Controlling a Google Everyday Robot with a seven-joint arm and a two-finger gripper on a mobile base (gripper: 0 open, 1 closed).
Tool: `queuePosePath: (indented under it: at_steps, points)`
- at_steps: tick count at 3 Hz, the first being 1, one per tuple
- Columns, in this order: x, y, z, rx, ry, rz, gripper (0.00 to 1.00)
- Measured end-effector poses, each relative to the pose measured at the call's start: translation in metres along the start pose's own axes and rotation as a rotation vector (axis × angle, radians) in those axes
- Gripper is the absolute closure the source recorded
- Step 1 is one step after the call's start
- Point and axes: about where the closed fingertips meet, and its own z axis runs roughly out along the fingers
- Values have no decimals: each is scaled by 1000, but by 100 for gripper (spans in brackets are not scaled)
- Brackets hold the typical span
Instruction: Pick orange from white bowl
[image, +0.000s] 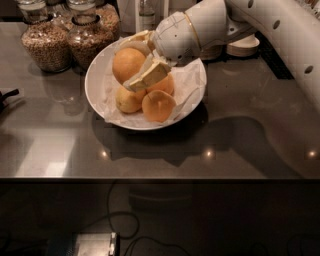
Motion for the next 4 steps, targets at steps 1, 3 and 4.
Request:
queuePosePath:
  at_steps: [1,3,4]
  points:
    - [-51,23,0,-12,29,-77,100]
    - [-123,86,-9,-9,86,-223,100]
    - [-129,113,-12,10,68,-241,100]
